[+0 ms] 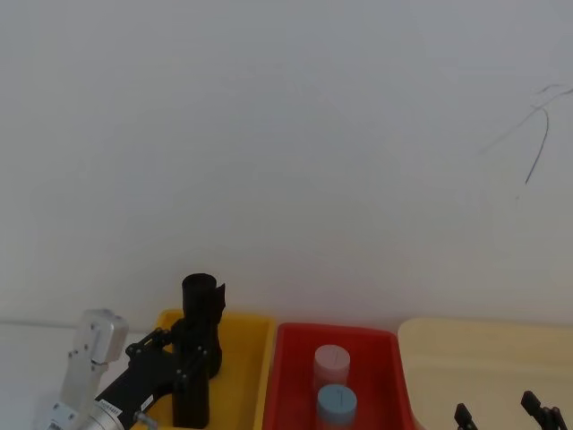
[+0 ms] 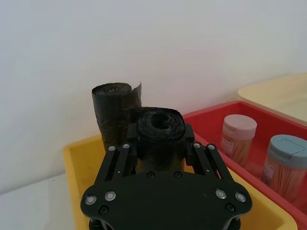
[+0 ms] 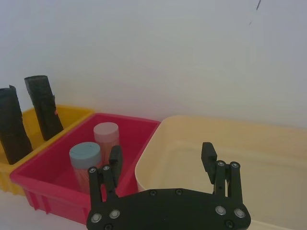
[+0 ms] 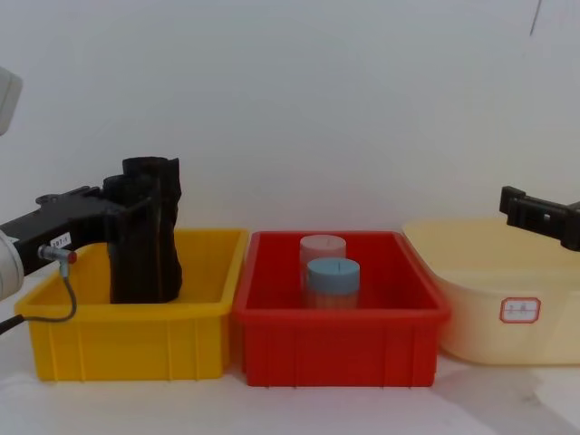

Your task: Pick up the garbage bag with the one hand and transfer it to the other hand.

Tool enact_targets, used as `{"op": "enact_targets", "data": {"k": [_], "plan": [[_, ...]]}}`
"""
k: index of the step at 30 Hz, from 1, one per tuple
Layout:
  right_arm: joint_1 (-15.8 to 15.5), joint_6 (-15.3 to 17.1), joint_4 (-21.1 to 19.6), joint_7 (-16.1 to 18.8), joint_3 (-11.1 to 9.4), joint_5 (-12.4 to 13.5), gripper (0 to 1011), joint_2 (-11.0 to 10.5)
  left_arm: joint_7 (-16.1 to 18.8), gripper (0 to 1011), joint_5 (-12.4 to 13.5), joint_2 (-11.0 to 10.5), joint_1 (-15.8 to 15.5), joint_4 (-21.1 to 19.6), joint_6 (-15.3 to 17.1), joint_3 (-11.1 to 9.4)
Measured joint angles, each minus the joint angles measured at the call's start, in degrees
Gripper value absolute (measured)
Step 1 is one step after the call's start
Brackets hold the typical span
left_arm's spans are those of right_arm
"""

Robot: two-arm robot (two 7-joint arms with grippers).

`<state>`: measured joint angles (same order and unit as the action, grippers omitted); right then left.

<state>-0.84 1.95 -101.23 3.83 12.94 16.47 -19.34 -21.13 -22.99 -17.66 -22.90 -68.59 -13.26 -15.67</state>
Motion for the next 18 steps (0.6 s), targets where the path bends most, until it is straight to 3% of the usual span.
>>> {"op": "enact_targets", "data": {"k": [11, 18], "plan": [[0.0, 0.0, 0.0, 0.0, 0.0, 0.0, 1001, 0.0, -0.9, 504, -0.2, -0.1, 0.2, -1.4, 0.1, 0.6], [0.0, 0.0, 0.0, 0.0, 0.0, 0.0, 1001, 0.0, -3.8, 504, -0.5, -1.3, -0.9, -4.0, 1.2, 0.6]]}}
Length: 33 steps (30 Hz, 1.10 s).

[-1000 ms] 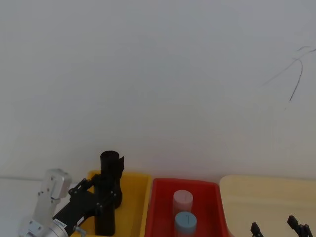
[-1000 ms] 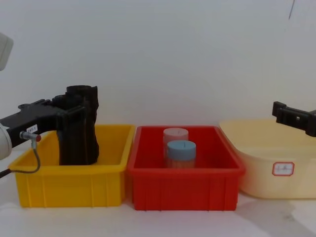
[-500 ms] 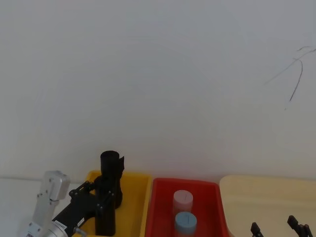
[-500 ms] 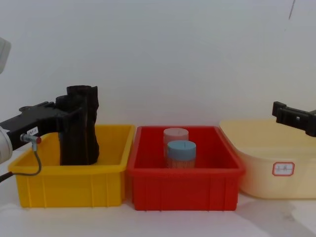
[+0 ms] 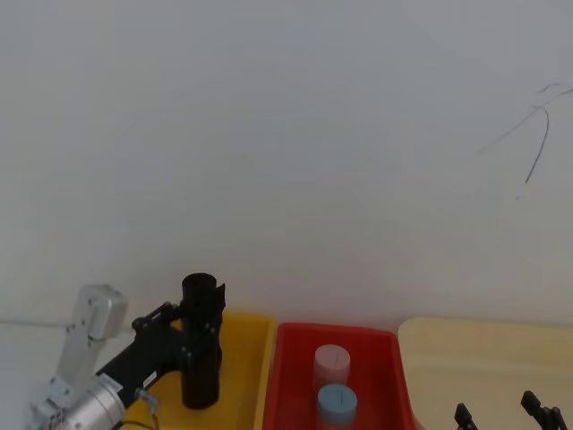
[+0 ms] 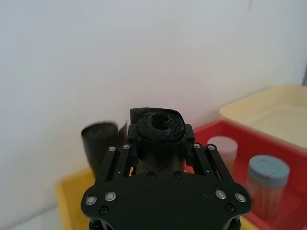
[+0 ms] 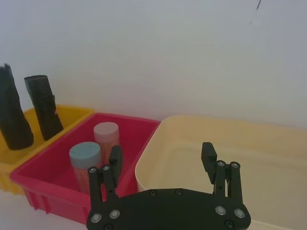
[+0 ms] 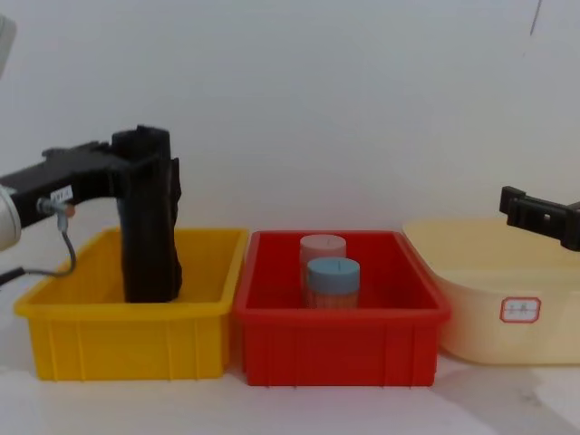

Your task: Pick up the garbage bag with the one hand and transfer it to the other hand.

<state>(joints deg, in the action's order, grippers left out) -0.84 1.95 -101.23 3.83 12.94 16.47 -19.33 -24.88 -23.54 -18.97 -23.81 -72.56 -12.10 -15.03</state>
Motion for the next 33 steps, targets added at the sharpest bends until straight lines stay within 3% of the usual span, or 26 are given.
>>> {"op": "enact_targets", "data": {"k": [18, 26, 33], "plan": [[-0.1, -0.2, -0.1, 0.1, 0.0, -0.1, 1001, 0.0, -11.2, 504, -4.0, -1.9, -6.1, -3.3, 1.9, -2.1], [-0.5, -1.8, -0.5, 1.5, 0.2, -0.4, 1001, -0.4, -17.1, 504, -6.5, -1.1, -10.1, -1.2, 2.2, -3.8], [-0.5, -3.1, -0.7, 3.7, 0.9, -0.8, 1001, -0.9, -23.0, 504, -8.8, 1.0, -14.4, 3.3, 2.2, -6.0]]}}
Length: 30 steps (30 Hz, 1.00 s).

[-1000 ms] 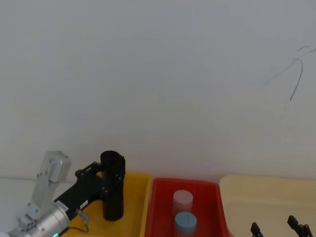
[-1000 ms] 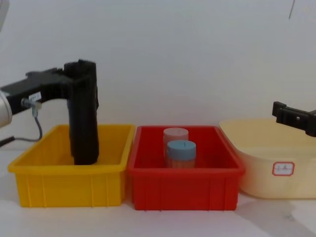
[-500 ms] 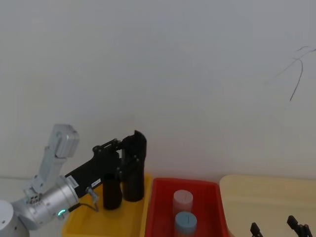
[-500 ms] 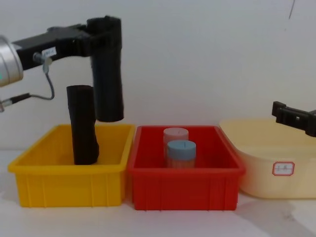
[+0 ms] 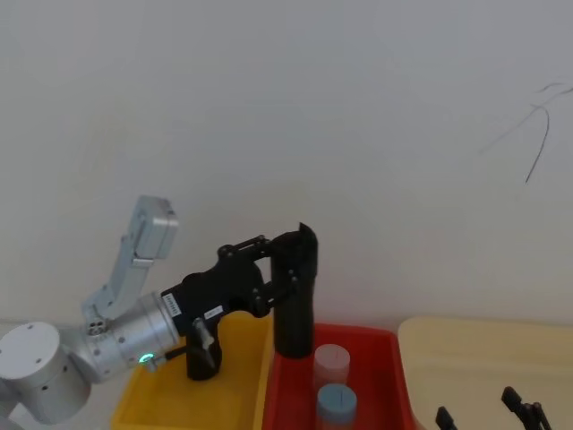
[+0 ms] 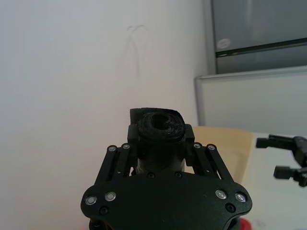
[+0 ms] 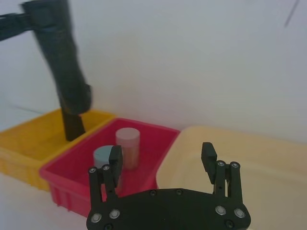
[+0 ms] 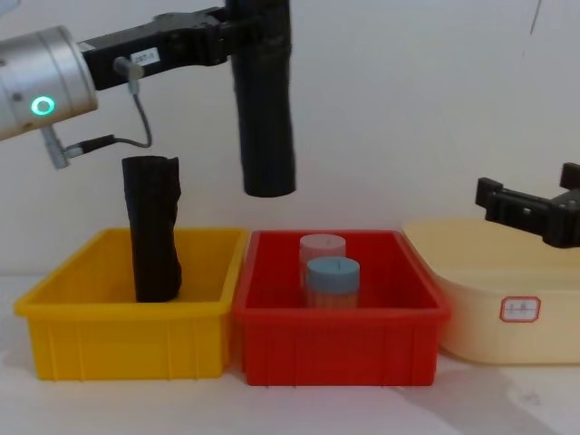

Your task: Pick up the garbage bag with the one hand and transfer it to the other hand.

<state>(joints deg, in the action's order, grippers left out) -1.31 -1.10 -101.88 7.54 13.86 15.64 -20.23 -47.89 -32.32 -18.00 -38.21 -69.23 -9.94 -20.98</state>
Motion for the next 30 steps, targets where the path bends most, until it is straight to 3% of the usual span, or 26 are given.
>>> {"op": "enact_targets", "data": {"k": [11, 30], "plan": [[1.7, -1.6, 1.4, 3.6, 2.3, -1.7, 1000, -0.5, -6.2, 504, -2.5, 3.4, -4.9, 6.8, -0.1, -2.8], [7.5, -1.0, 7.7, 3.9, 4.2, -5.3, 1001, 2.6, -9.7, 504, -5.0, 5.9, -7.3, 11.0, 0.5, -5.1]]}}
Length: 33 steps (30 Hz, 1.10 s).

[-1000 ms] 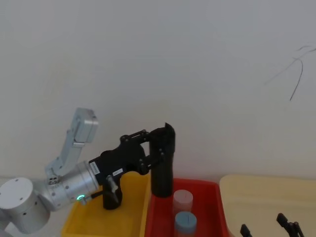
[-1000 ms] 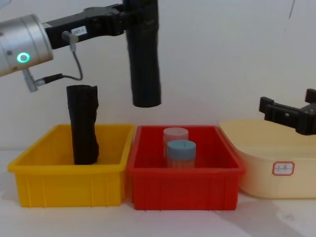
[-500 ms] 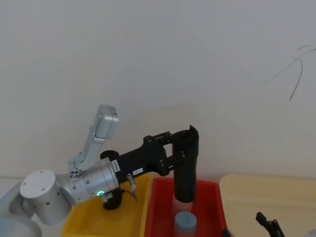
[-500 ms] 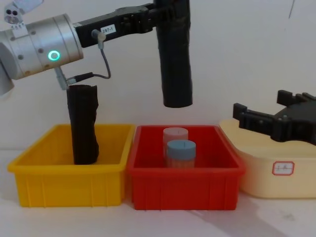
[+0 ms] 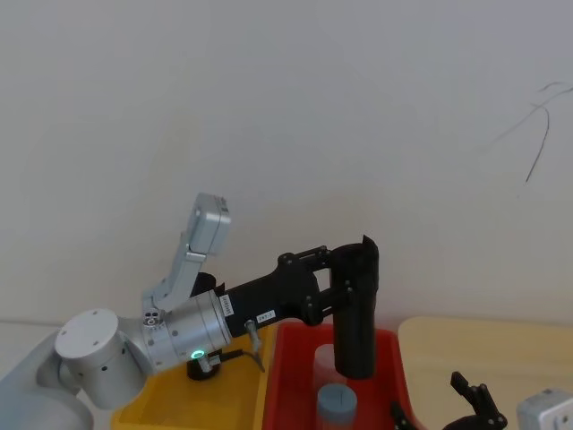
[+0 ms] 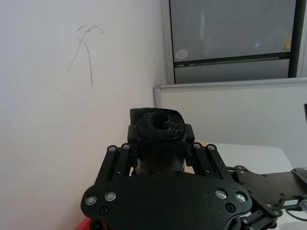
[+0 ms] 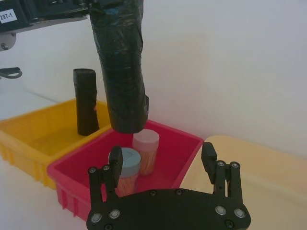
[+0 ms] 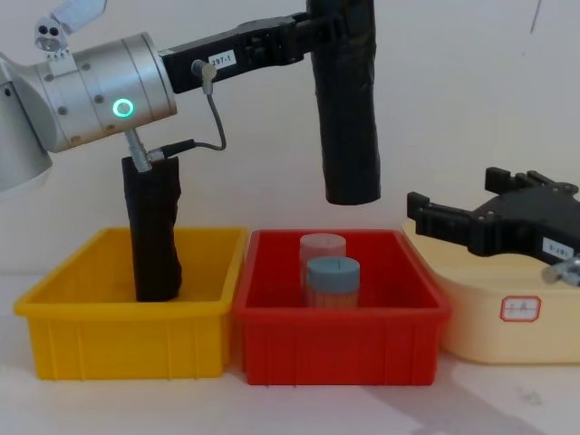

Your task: Pick up the garbage bag with the one hand and transfer it to the other hand.

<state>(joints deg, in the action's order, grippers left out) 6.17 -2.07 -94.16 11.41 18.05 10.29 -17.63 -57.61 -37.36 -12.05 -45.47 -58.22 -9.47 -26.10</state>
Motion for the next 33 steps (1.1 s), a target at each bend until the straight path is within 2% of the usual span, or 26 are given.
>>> {"op": "enact_targets", "data": {"k": [11, 23, 33], "plan": [[2.2, -0.1, 2.3, 1.8, 0.7, -1.3, 1001, 0.2, -0.6, 504, -1.0, 0.5, -0.4, 0.6, 0.7, -0.8], [4.5, -1.9, 4.8, 5.7, 1.4, -2.0, 1001, -0.5, -0.5, 504, -1.7, 0.5, -0.6, 0.3, 2.2, -1.7], [5.7, -3.0, 6.1, 7.4, 1.4, -2.5, 1001, -0.5, -0.2, 504, -2.2, 0.3, -0.7, -0.2, 3.3, -2.3]]}}
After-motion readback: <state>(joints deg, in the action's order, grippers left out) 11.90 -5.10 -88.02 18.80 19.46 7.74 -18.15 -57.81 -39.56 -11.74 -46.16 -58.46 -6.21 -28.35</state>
